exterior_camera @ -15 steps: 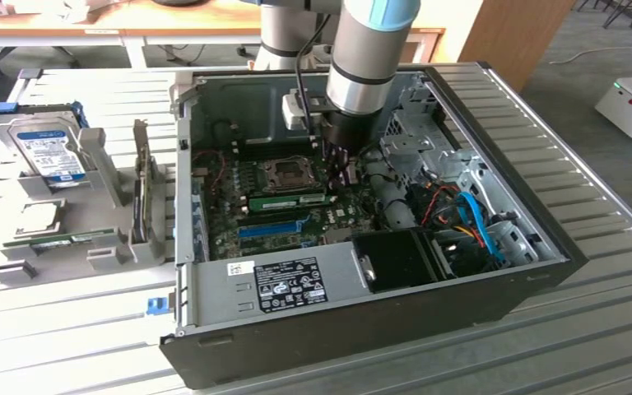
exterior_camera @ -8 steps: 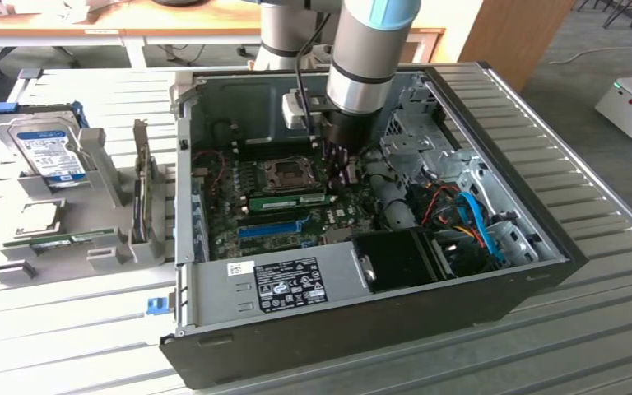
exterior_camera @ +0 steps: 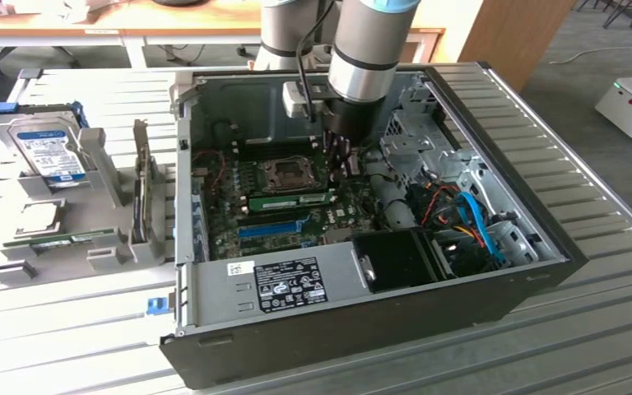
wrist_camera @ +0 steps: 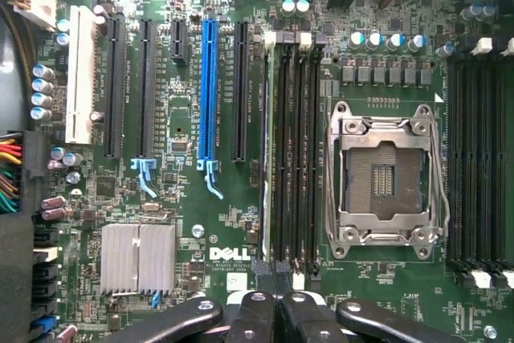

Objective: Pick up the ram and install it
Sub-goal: 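Press down the ram until it locks into place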

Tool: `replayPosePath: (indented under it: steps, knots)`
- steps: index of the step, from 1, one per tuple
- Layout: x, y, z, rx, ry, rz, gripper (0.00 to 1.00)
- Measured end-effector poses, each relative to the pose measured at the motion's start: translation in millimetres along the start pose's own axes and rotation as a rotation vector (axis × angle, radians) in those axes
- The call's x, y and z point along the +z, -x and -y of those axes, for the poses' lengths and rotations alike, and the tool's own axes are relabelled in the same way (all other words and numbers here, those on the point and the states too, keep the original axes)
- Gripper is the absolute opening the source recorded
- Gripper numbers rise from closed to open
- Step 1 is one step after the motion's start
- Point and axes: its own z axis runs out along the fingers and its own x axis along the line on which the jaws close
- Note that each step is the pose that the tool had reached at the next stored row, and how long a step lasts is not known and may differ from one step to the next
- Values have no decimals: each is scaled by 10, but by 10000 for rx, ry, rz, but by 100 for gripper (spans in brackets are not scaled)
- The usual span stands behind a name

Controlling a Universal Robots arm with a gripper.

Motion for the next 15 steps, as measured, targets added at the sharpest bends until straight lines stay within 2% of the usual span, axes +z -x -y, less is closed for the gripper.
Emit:
replayPosePath:
  steps: [6, 15]
  knots:
    - [-1, 0, -14, -2, 0, -2, 11]
    - [9, 0, -253, -1, -25, -2, 11]
